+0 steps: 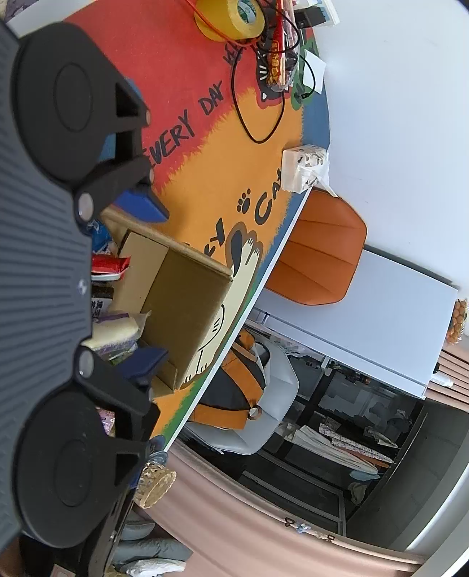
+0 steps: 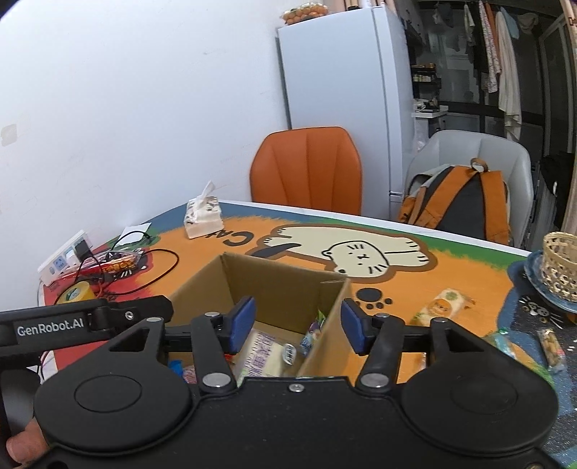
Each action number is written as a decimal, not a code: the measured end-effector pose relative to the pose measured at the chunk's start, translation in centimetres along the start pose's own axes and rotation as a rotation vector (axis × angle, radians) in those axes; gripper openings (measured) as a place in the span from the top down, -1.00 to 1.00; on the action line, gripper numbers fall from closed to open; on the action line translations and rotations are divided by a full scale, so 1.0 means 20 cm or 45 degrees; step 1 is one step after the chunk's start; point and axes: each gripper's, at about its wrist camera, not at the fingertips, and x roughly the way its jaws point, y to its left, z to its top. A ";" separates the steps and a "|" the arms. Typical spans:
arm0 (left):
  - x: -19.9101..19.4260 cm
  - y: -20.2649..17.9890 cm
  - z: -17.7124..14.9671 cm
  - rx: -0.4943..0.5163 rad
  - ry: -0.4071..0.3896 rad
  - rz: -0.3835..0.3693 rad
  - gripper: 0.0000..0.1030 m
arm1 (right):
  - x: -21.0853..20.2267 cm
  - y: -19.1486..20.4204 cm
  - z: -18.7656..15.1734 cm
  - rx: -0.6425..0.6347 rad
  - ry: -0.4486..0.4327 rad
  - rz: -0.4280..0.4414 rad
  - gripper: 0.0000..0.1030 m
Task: Organize snacks
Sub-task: 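Open both grippers to drop the snacks into the box, then move both grippers toward the pink pastry and remaining snacks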
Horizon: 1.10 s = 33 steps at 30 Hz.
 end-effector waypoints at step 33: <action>0.06 -0.46 -0.16 0.182 0.011 -0.011 -0.82 | -0.29 -0.57 -0.11 0.200 -0.066 -0.175 -0.87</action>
